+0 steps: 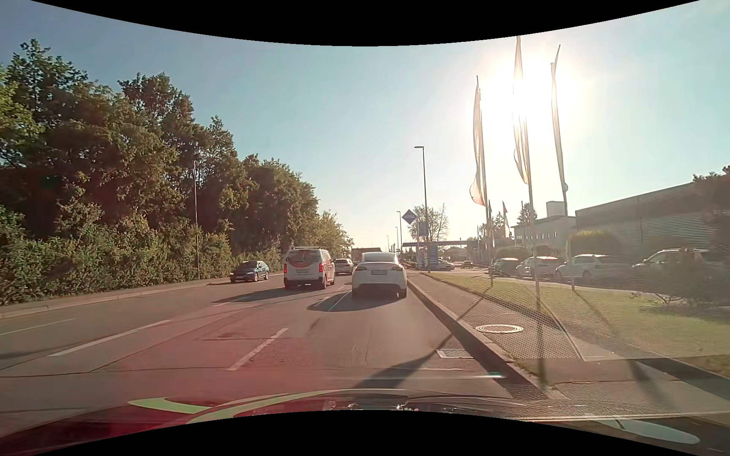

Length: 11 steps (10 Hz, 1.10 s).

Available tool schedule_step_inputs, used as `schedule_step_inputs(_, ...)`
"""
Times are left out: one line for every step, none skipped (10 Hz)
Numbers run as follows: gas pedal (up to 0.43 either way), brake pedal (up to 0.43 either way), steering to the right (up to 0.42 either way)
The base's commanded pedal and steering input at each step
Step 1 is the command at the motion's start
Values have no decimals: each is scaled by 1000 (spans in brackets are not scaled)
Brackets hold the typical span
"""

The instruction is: Follow the waypoints while adhering to traffic rules and regulations

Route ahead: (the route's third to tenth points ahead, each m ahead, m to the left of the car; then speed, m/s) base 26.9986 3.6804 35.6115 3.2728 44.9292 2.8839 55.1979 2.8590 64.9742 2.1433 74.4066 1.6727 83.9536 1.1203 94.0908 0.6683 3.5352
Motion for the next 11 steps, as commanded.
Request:
schedule_step_inputs(0, 0, 8)
schedule_step_inputs(0, 0, 8)
schedule_step_inputs(0, 0, 9)
schedule_step_inputs(0, 0, 9)
schedule_step_inputs(0, 0, 10)
schedule_step_inputs(0, 0, 10)
schedule_step_inputs(0, 0, 9)
schedule_step_inputs(0, 0, 8)
schedule_step_inputs(0, 0, 3)
schedule_step_inputs(0, 0, -3)
schedule_step_inputs(0, 0, -1)
